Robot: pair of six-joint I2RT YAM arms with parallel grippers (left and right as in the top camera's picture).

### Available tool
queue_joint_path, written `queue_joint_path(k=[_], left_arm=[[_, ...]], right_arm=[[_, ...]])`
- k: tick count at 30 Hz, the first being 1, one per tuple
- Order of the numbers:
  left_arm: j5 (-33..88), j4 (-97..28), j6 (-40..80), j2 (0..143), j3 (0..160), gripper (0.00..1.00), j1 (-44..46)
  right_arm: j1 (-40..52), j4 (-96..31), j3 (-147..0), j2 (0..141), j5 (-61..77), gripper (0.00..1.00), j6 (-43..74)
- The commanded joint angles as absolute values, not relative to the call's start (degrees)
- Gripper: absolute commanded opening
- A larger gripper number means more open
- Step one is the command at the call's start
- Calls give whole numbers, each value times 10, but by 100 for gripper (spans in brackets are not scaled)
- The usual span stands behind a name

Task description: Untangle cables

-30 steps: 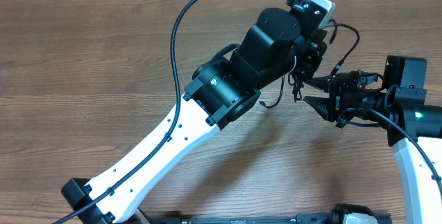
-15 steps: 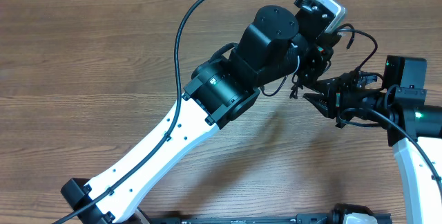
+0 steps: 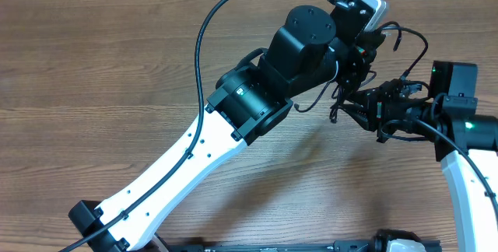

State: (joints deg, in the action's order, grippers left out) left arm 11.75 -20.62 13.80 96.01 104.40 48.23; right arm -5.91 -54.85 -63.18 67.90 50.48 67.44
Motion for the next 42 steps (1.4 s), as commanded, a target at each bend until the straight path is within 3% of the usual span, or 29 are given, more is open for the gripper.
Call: queue_joint_path(k=[1,9,17,32,42], left_arm=[[114,-190,157,937,1052,4,480],[114,-185,157,937,1052,4,480],[116,-180,165,937,1052,4,480],[113,-204,160,937,1052,4,480],[28,-277,170,937,1052,4,479]], right_arm=[[-55,-540,-642,679,515,19,670],[-55,-539,-642,680,513,18,670],[-55,-539,-642,680,511,4,670],[-55,-536,-642,680,512,4,664],[-55,-510,-642,679,581,4,609]])
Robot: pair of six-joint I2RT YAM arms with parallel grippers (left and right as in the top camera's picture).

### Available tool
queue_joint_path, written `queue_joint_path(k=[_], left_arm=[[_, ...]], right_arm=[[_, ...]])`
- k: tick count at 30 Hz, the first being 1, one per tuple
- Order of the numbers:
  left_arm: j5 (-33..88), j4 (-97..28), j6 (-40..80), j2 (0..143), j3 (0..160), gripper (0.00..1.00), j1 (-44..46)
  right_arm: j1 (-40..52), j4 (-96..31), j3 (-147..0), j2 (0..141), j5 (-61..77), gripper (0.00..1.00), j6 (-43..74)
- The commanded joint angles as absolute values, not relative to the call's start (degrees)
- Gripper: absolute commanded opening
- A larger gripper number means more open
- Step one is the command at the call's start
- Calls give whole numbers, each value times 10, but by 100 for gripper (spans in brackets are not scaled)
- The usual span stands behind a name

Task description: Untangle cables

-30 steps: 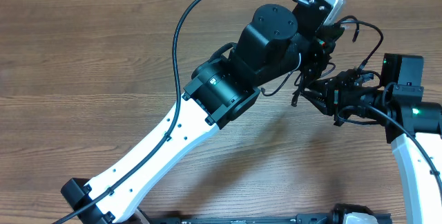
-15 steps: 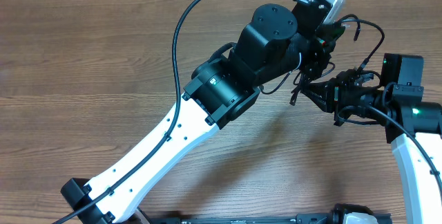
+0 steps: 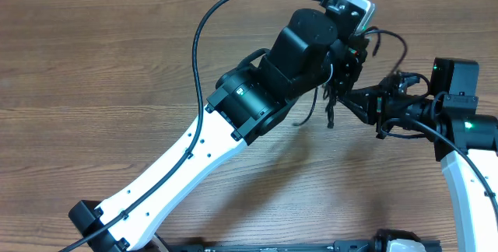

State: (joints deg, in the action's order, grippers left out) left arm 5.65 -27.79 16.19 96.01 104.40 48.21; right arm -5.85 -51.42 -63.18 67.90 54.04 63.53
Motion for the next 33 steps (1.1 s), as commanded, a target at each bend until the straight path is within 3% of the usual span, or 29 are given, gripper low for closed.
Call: queue_joint_path(k=[1,12,25,33], left_arm=[[24,-279,170,937,1052,4,479],[24,-297,183,937,1052,4,479],[30,-293,171,933,1052,4,479],[29,-293,149,933,1052,4,479]], right_arm=[[-55,-510,-642,678,588,4,610],[-55,-498,-642,658,585,4,610],[-55,-534,-642,659,456,4,610],[-55,-532,-642,659,450,31,610]])
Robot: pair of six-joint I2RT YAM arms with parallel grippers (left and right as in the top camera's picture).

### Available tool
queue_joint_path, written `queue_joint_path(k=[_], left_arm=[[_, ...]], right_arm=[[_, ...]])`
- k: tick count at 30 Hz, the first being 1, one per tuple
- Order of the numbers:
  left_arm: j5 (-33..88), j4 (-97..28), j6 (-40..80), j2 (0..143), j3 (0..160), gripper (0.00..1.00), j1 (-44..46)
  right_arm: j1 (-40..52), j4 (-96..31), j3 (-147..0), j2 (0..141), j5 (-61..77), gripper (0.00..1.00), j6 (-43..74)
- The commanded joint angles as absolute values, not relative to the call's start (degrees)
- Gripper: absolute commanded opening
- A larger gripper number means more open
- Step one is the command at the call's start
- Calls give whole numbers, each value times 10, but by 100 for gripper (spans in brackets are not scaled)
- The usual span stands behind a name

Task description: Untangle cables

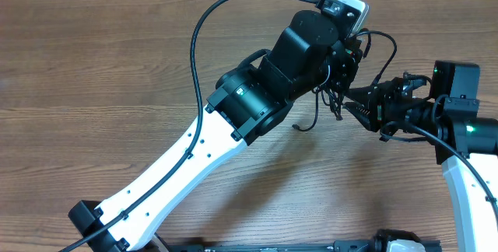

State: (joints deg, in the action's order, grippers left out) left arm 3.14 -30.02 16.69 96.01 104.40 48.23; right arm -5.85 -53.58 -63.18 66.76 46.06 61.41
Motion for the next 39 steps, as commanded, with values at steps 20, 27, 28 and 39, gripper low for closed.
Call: queue_joint_path(k=[20,27,28,39], left_arm=[[119,-280,155,932,1052,4,431],[157,-239,155,932,1052,4,432],[160,-239,155,932,1052,4,432],[166,-239,173,933,1052,4,432]], right_arm=[[-55,-528,-642,662,405,40,638],[-55,-528,-642,666,435,40,639],[-55,-528,-642,666,440,40,639],[-55,-533,-642,666,477,12,640]])
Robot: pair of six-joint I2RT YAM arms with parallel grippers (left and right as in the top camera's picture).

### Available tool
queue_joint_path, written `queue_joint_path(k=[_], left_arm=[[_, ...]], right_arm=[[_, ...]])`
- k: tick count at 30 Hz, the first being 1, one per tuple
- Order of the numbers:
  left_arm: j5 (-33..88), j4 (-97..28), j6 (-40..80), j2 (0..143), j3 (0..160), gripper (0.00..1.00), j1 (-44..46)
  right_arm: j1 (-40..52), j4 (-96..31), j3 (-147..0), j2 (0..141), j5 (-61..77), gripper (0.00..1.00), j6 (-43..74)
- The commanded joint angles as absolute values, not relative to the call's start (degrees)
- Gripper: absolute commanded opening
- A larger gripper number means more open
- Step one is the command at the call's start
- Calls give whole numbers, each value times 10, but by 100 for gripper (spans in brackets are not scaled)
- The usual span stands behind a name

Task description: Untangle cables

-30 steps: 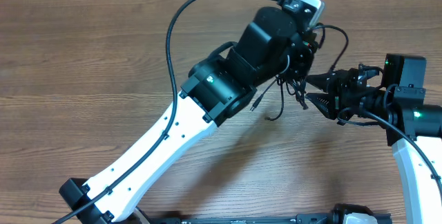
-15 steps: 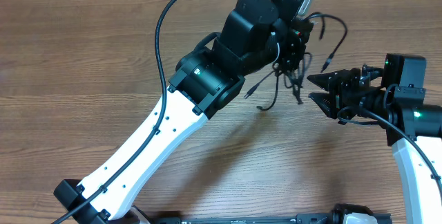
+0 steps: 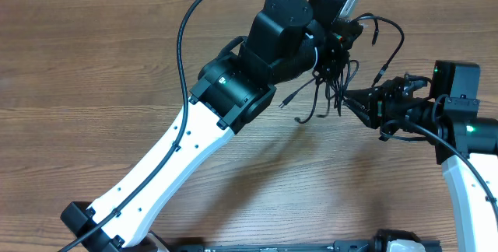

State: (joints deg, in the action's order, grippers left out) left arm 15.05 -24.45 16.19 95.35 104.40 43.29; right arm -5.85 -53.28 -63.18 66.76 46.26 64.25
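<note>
A tangle of thin black cables [image 3: 325, 89] hangs between the two grippers, above the wooden table. My left gripper [image 3: 340, 40] is at the top of the bundle, mostly hidden under its wrist and camera, and looks shut on the cables. My right gripper [image 3: 348, 96] points left from the right side, its fingers drawn to a narrow tip at the bundle's lower right, apparently shut on a strand. Loose plug ends [image 3: 286, 96] dangle to the left. One loop [image 3: 393, 46] arcs up to the right.
The wooden table [image 3: 93, 65] lies under everything. The left arm's white link [image 3: 163, 166] crosses it from the bottom left, and its thick black feed cable [image 3: 187, 42] arches over the upper middle. The right arm's body [image 3: 459, 120] stands at the right edge.
My left arm has swung left and slightly back, carrying its gripper away from the right one. The bundle is now spread wider, with plug ends dangling out to the left. The right gripper has hardly moved.
At first both grippers were close together on a compact knot. Then the left gripper was further back, with the cables hanging in a narrow strand. Then the right fingers were close against the strand. Now the left has pulled leftward and the tangle is fanned open.
</note>
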Motion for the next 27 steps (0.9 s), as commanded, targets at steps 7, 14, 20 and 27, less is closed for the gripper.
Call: queue_joint_path(k=[7,14,20,27], left_arm=[[166,-234,174,933,1052,4,443],[155,-233,180,933,1052,4,451],[113,-233,213,933,1052,4,451],[110,-232,215,933,1052,4,451]], right_arm=[[-55,-547,-642,666,477,8,641],[-55,-548,-642,677,472,7,656],[-55,-555,-642,695,473,15,667],[-55,-557,-642,710,490,4,666]])
